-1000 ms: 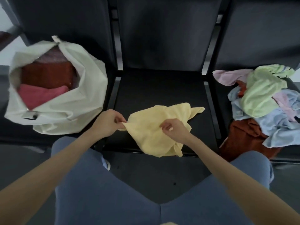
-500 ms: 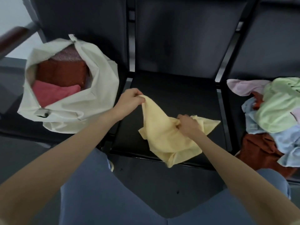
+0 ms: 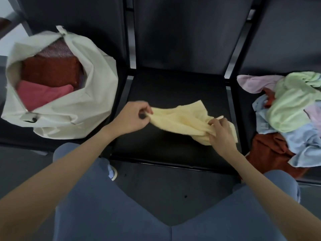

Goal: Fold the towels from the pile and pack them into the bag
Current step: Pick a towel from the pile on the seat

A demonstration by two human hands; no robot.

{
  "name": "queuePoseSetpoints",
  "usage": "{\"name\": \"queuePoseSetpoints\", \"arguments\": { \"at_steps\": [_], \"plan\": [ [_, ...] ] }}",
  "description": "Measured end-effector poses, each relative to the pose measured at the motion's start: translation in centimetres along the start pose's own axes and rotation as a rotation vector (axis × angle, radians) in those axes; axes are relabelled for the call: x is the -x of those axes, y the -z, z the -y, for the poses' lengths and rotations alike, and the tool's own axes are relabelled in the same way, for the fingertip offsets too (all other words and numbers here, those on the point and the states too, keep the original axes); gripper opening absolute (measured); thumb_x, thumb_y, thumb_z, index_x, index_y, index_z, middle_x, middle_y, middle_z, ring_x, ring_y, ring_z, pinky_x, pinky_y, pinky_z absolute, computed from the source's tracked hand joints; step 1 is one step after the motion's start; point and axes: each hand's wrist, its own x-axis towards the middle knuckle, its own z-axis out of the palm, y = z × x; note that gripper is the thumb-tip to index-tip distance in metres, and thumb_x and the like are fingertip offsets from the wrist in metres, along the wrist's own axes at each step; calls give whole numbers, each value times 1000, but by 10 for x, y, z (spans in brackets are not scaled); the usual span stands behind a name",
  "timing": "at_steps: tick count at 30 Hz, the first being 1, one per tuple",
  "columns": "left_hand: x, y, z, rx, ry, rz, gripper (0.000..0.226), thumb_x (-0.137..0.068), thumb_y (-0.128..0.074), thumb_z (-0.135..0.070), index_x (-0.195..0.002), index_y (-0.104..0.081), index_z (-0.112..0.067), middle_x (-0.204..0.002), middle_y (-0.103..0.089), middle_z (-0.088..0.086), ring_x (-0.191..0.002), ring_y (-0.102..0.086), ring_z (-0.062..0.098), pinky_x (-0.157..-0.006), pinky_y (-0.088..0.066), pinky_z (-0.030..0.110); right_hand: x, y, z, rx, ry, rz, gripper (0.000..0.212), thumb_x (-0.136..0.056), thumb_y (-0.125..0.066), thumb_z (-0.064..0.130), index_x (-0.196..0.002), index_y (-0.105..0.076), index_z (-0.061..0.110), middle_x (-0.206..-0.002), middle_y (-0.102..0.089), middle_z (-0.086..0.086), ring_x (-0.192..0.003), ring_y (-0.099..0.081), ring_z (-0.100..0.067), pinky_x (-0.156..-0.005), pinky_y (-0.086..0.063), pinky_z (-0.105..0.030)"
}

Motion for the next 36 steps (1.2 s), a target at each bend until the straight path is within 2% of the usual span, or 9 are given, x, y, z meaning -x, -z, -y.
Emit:
{"name": "queuePoseSetpoints", "arguments": {
  "at_steps": [4,7,12,18,22,26,28,31,36],
  "plan": [
    [34,-24,44,-209,36,264,12,-74,-62,-9,-83,-65,-17,-87,-63,-6,-79,-62,13,-74,-53,41,20,-15,1,46,90,255,35,-80,-69,30,-109,-58,15,-106,-50,-6,-91,-54,-26,-84,-43,-37],
    [46,-31,58,-262,60,341,14,-74,-58,-8,-82,-60,-20,-89,-61,-9,-80,-61,12,-75,-52,38,25,-15,10,-17,87,280,28,-88,-58,47,-87,-63,20,-83,-56,6,-71,-56,-16,-65,-48,-32],
    [49,-40,67,-294,114,374,24,-74,-55,-7,-93,-63,-19,-95,-60,-11,-85,-60,13,-76,-50,30,11,-14,23,-17,57,58,30,-94,-54,30,-71,-61,13,-60,-57,4,-57,-56,-17,-52,-47,-32],
    [47,-56,65,-368,147,274,24,-87,-62,-32,-103,-66,-15,-102,-63,-3,-95,-57,20,-83,-47,35,-3,-14,22,-162,95,279,6,-87,-60,15,-89,-65,15,-83,-60,7,-79,-59,-13,-72,-54,-32],
    [45,-67,65,-424,205,255,32,-87,-64,-44,-103,-66,-16,-102,-58,-1,-98,-53,22,-85,-45,38,10,-19,14,-104,155,278,46,-86,-63,7,-129,-48,15,-105,-50,-3,-84,-55,-17,-73,-54,-34],
    [42,-70,59,-436,264,279,32,-87,-67,-37,-110,-63,-15,-110,-55,1,-104,-50,23,-89,-43,35,11,-18,9,-88,99,54,55,-89,-61,8,-140,-39,12,-117,-40,-15,-86,-50,-18,-72,-50,-31],
    [42,-70,58,-424,283,278,31,-87,-68,-34,-110,-63,-15,-112,-54,2,-106,-49,23,-90,-43,34,5,-18,2,-45,46,-81,52,-90,-57,6,-139,-41,9,-120,-41,-20,-98,-46,-27,-86,-44,-37],
    [42,-70,58,-391,304,268,26,-86,-69,-30,-105,-64,-14,-110,-55,2,-104,-49,23,-90,-42,35,-7,-15,-10,-96,-69,10,38,-93,-55,10,-131,-51,7,-124,-50,-17,-111,-48,-32,-96,-39,-40],
    [43,-65,54,-342,297,221,16,-83,-72,-25,-92,-65,-13,-97,-60,-1,-96,-53,23,-84,-44,35,-6,0,-13,-310,-156,-115,13,-91,-62,12,-102,-67,9,-99,-67,-2,-93,-60,-15,-76,-40,-13]
  ]
}}
